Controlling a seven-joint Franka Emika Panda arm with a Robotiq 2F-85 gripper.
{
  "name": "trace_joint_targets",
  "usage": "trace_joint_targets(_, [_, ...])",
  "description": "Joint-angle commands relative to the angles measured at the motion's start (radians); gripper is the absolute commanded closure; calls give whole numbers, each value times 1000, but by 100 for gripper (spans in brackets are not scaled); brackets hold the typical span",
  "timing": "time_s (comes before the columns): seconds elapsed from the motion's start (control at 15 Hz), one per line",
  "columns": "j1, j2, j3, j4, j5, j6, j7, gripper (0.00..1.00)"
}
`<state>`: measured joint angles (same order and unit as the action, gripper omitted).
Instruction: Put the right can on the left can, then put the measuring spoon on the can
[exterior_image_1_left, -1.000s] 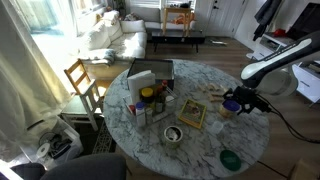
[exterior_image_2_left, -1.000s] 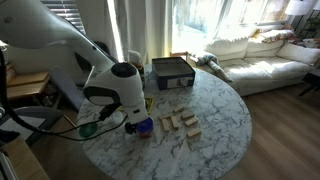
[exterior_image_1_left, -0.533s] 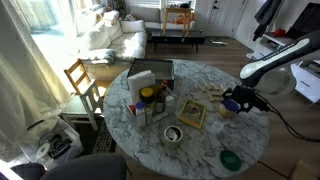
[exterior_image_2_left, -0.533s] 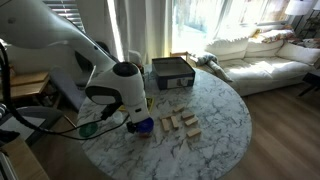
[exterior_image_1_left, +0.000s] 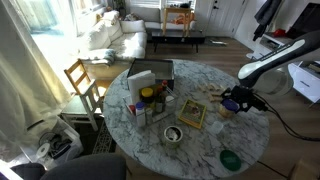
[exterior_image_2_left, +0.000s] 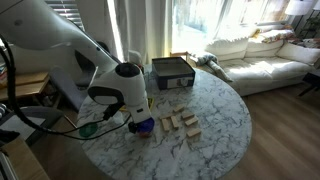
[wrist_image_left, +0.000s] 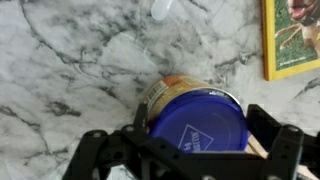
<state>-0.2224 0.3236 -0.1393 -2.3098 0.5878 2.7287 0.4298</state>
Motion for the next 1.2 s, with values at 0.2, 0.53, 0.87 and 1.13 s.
trace_joint_targets(0.2, [5,52,-1,34,9,22,-11,0])
trace_joint_targets(0.53, [8,67,-3,47,1,24,-10,1])
trace_joint_targets(0.87, [9,71,-4,52,-7,19,-10,30])
trace_joint_targets(1.13, [10,71,-4,53,-10,15,-9,30])
